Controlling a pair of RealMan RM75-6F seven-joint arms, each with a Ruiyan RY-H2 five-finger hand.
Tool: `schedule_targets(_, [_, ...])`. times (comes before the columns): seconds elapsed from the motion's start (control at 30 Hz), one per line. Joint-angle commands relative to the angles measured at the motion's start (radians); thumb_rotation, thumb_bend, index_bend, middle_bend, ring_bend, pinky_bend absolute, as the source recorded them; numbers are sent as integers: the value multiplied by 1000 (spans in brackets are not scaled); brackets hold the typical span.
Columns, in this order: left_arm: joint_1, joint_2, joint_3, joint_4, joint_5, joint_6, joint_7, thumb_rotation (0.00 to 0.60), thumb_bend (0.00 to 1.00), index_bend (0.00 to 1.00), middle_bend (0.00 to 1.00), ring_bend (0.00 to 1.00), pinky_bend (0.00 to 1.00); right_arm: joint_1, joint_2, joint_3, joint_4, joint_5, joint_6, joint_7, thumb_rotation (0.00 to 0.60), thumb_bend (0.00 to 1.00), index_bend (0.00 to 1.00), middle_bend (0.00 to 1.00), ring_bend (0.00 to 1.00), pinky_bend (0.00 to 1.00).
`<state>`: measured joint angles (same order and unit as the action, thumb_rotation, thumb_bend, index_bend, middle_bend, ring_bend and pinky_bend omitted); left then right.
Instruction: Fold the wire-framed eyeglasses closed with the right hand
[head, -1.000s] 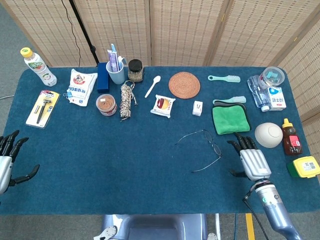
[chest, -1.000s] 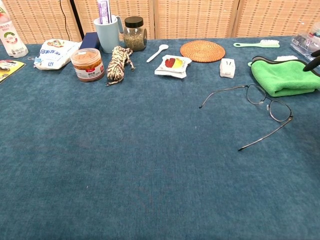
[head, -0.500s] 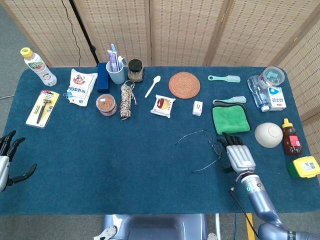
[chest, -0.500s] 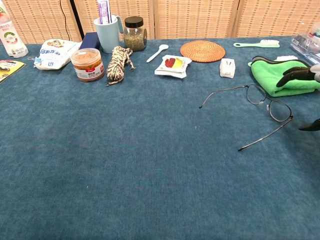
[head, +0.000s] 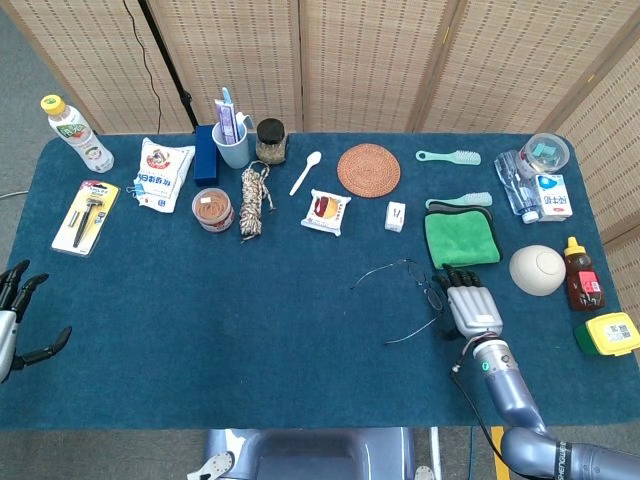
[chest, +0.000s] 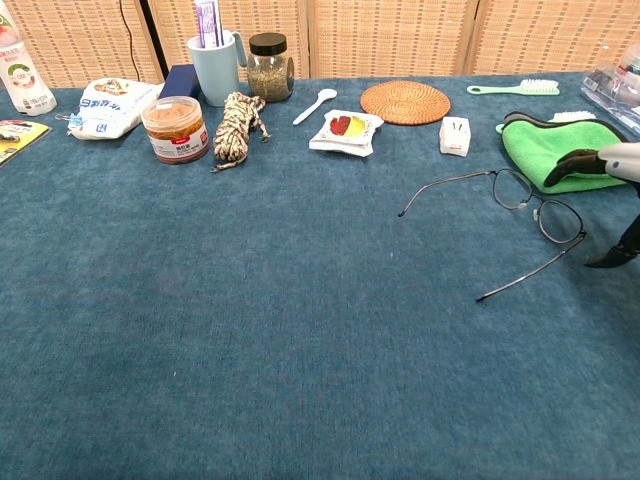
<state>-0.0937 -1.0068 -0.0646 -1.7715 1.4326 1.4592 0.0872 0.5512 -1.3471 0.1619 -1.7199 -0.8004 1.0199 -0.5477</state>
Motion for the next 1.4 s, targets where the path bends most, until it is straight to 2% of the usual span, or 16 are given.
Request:
schedule_targets(0.03, [0, 0, 0, 2, -1, 0, -3, 344, 249, 165, 12, 61, 31, 15, -9, -2, 11, 23, -1, -10, 600, 217, 139, 0, 0, 0])
schedule_targets(0.73, [10, 4, 4, 30, -9, 5, -32, 346, 249, 165, 12, 61, 31, 109, -49, -17, 28, 164, 6, -92, 600, 217, 188, 0, 0, 0])
schedule_targets(1.1, [13, 3, 4, 41, -12, 7, -41, 346, 250, 165, 12, 61, 30, 145, -81, -19, 45, 212, 24, -116, 600, 217, 312, 2, 0, 0])
schedule_targets(1.4, [18, 4, 5, 48, -18, 10, -45, 346, 249, 165, 12, 60, 31, 176, -100, -16, 52, 258, 32, -136, 600, 217, 365, 43, 0, 0])
